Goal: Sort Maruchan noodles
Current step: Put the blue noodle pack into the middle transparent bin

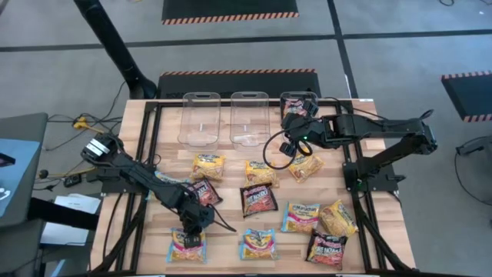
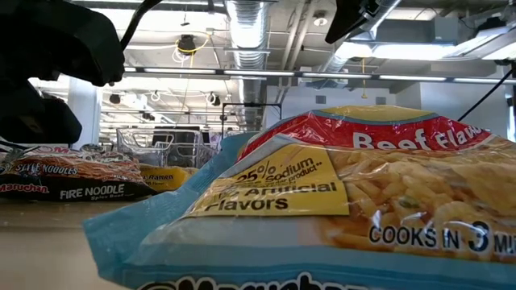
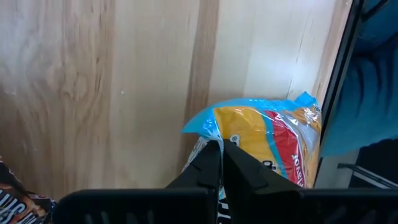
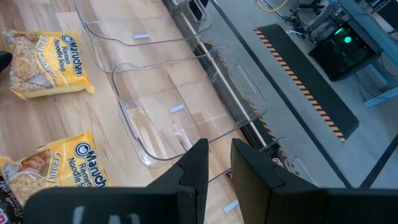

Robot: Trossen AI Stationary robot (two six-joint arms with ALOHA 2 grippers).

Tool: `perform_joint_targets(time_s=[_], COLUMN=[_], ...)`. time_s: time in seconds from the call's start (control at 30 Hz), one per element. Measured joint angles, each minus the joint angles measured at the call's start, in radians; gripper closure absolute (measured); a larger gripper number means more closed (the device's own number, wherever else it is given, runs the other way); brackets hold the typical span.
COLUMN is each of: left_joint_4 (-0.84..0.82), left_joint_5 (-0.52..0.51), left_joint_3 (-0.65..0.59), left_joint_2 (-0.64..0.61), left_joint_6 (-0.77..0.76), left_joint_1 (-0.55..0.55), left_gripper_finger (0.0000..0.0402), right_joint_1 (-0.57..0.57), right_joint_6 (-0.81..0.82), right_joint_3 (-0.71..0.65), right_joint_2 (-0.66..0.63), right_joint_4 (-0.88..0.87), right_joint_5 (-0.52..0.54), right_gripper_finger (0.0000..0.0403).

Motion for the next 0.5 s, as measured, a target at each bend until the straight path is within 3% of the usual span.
perform_joint_targets(time_s=[0.5], left_joint_4=[-0.039], left_joint_5=[-0.024], left_joint_3=[0.000], left_joint_2=[-0.130], left_joint_6=[0.085], left_joint_1=[0.119], left_gripper_finger=[0.0401], right_joint_1=[0.000], right_joint_6=[0.000], right_joint_3=[0.001], right_joint_2=[0.000], right_joint_4=[0.000], right_joint_5=[0.000], right_gripper_finger=[0.0309])
